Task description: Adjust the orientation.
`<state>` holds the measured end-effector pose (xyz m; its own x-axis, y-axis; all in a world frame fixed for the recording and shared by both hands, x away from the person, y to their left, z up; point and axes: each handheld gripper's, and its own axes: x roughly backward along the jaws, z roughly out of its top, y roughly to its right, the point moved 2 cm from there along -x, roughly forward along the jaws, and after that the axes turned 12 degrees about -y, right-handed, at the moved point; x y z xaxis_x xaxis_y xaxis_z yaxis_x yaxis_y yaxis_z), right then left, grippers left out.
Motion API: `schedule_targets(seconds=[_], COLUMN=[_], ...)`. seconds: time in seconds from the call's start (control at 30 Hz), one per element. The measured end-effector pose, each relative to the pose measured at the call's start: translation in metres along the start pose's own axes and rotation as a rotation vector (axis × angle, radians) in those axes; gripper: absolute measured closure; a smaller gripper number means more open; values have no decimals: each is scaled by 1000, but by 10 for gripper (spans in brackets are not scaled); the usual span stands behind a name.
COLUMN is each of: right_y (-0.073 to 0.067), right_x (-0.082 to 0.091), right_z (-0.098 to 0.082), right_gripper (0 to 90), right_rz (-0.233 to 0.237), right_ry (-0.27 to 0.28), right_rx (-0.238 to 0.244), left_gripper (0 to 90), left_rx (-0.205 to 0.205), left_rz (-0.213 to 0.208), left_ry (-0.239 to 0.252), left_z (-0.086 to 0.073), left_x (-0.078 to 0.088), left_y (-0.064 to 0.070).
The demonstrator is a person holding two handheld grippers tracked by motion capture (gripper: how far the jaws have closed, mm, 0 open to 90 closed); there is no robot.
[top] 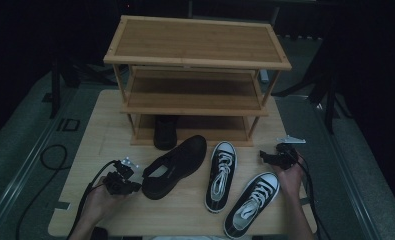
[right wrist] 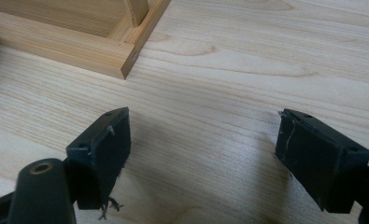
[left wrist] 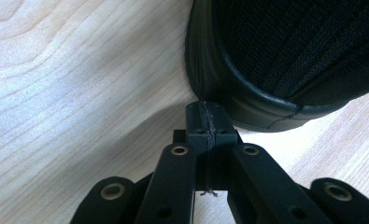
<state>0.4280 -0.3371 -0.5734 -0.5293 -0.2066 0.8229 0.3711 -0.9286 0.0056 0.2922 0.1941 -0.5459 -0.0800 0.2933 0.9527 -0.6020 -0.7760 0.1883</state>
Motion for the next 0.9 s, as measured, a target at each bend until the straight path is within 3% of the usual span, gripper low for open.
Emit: schedule_targets(seconds=[0.07, 0.23, 0.7, 0.9], right_y=[0, 0, 0, 0], right_x=[0, 0, 0, 0], right_z=[0, 0, 0, 0], right_gripper=[178, 178, 178, 178], right_rz=[0, 0, 0, 0], right_ry=[0, 0, 0, 0], right_rx=[0, 0, 1, 0], left_gripper=[900, 900, 900, 900], left_rx=[-3, -54, -228, -272], left_rz=[-12, -28, -108, -133], left_ry=[5, -8, -37, -50], left_z=[-1, 1, 22, 31], left_x=[0, -2, -17, -23], left_y=[1, 15, 72, 87])
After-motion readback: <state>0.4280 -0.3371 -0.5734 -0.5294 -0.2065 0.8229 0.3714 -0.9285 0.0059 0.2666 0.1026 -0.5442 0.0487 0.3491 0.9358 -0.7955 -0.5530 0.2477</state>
